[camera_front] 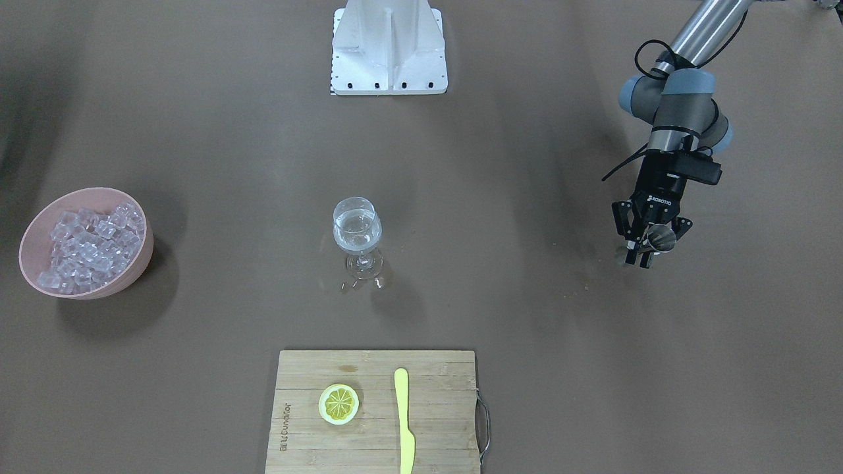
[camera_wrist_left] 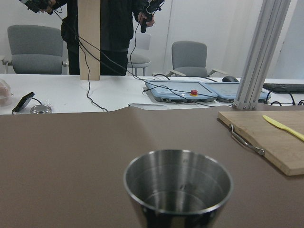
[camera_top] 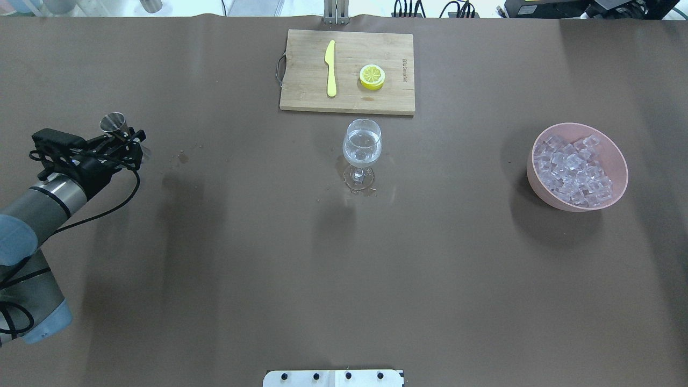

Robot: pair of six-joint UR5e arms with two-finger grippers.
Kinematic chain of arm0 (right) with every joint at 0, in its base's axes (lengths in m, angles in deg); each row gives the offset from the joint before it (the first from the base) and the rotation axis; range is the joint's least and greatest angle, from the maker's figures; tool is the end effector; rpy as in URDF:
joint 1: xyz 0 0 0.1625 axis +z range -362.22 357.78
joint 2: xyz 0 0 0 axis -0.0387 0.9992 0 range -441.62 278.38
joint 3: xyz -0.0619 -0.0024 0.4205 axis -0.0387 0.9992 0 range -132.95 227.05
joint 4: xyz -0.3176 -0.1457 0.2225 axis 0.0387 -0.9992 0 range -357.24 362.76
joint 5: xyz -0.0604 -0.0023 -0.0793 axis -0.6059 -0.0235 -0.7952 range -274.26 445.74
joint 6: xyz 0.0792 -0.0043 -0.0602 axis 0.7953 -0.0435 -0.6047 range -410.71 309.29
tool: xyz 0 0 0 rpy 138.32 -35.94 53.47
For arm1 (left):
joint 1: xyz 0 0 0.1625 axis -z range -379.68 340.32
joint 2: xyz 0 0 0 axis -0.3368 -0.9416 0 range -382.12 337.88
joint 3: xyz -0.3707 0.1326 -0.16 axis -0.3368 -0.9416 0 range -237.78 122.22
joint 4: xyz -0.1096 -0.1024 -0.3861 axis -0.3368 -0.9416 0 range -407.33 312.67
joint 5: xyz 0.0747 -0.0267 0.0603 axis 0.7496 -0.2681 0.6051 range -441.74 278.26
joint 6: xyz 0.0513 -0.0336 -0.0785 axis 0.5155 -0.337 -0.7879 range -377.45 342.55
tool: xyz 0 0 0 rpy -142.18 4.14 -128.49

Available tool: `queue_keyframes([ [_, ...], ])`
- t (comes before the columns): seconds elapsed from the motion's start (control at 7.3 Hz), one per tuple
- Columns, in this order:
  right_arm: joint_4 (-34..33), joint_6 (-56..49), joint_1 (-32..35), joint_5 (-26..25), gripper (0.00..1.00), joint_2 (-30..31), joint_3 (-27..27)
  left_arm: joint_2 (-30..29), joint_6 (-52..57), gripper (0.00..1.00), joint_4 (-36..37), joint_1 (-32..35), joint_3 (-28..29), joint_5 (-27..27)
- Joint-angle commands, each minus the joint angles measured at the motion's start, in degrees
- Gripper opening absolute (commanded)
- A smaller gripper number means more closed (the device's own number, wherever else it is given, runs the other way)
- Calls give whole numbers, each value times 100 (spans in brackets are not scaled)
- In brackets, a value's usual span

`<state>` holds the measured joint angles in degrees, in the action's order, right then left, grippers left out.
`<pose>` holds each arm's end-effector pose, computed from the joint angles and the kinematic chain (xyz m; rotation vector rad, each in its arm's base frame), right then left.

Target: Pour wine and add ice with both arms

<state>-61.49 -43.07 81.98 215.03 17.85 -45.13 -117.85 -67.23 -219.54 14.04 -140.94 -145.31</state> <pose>0.0256 -0.4430 0.6730 0.2277 -0.7111 -0.0798 0.3490 -0.4465 0.5084 1.1362 0.8778 -0.2329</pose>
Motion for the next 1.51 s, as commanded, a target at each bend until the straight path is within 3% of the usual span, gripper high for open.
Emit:
queue_keyframes([
  [0.0,0,18,0,0,100,-6,7,2,-92,0,2332,-23,-1129,612],
  [0.14,0,18,0,0,100,3,-2,-7,-380,0,2428,-58,-1098,1270],
  [0.41,0,44,0,-9,100,-6,-2,28,-1738,0,2437,-67,-687,1905],
  [0.69,0,44,0,-9,100,-6,-10,2,-2743,0,2481,-285,-535,2154],
  [1.1,0,44,0,-9,100,-6,-2,-506,-2791,0,3743,-436,-641,2384],
  [1.37,0,35,0,-9,100,-15,16,-814,-2800,0,3799,-778,-606,2436],
])
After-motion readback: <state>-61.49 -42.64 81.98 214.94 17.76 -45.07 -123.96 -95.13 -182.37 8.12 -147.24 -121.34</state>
